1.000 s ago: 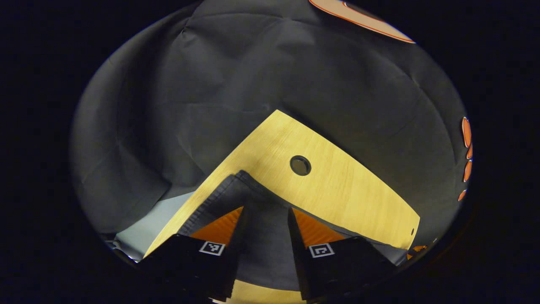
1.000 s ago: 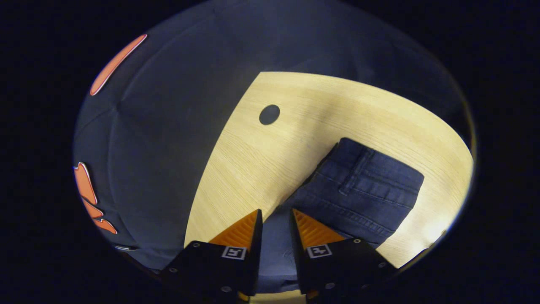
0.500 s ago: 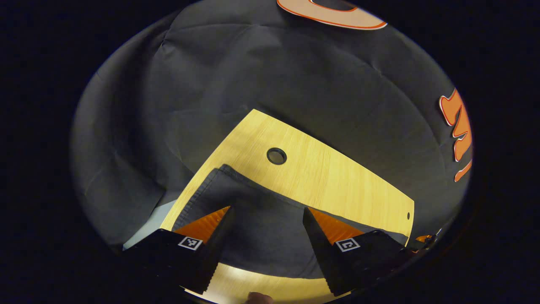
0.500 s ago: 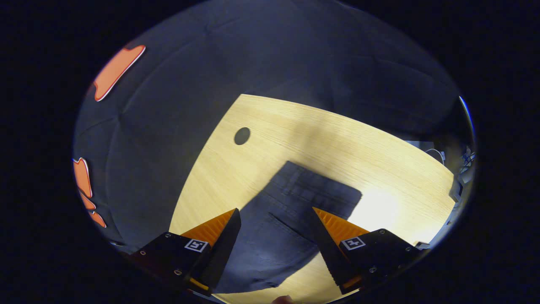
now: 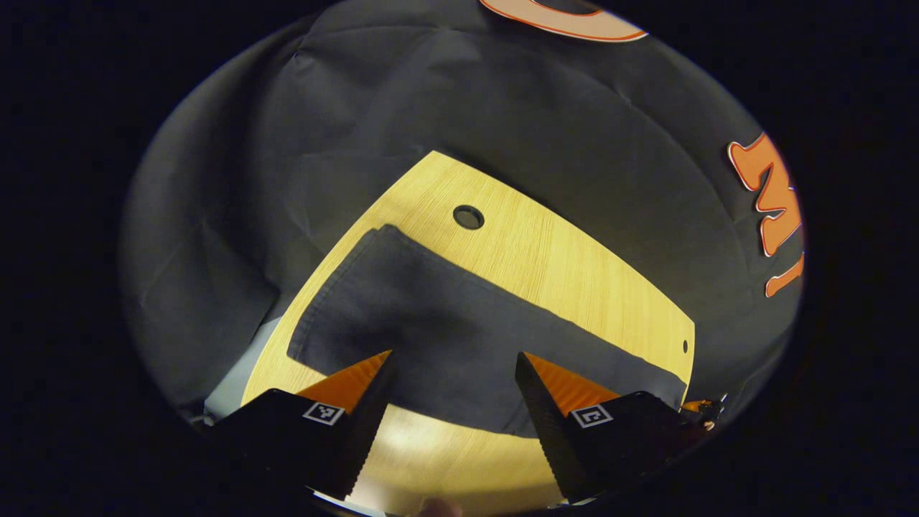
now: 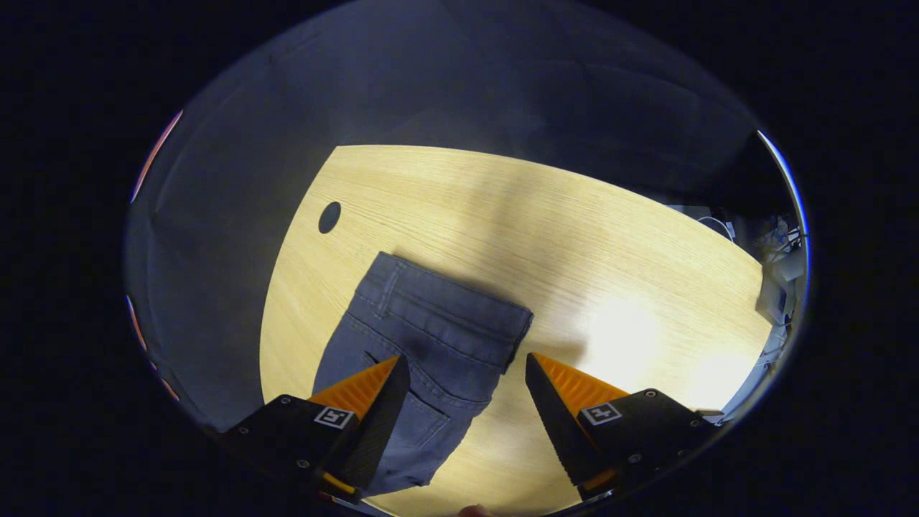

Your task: Grasp the waist and the cuffs of the jeans and fold them to make the two legs overlap; first hold the waist and fold one-third of the jeans toward the cuffs, then hold the cuffs and fold the remaining one-third in the same direction to finish folding.

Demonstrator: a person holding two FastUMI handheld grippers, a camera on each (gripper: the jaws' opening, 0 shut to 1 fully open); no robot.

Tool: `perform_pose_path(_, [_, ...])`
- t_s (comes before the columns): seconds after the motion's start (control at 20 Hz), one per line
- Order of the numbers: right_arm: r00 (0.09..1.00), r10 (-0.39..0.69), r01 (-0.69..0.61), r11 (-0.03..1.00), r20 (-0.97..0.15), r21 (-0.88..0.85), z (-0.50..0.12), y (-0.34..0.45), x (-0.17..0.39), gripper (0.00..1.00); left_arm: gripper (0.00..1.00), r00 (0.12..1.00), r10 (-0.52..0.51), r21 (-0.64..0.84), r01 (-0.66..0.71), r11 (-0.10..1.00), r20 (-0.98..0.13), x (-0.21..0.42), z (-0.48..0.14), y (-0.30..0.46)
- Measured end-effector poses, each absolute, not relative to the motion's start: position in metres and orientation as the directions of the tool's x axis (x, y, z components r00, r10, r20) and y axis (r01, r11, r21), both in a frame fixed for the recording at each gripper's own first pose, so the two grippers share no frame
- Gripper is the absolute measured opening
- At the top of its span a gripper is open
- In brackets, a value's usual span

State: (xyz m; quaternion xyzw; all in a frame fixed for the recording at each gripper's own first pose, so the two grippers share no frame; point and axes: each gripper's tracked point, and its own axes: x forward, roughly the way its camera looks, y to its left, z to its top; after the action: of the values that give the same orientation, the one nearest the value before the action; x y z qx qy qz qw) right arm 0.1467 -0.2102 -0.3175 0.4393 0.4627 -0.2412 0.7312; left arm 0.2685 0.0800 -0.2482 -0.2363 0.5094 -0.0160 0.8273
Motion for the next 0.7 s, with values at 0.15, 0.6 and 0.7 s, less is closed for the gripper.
perform_pose_path(0.15, [0.447,0.057,0.758,0.506,-0.893,0.411,-0.329,-0.206,0.157,0.99,0.99,0.474,-0.266,-0.410,-0.231,0.882,-0.839,0.241,-0.249,0.077])
perform_pose_path(0.6, [0.400,0.015,0.763,0.549,-0.917,0.341,-0.338,-0.211,0.160,0.88,0.99,0.464,-0.246,-0.388,-0.241,0.890,-0.851,0.179,-0.246,0.065])
perform_pose_path(0.7, [0.401,0.002,0.753,0.569,-0.916,0.330,-0.340,-0.213,0.159,0.81,0.99,0.458,-0.252,-0.394,-0.248,0.885,-0.853,0.172,-0.248,0.063])
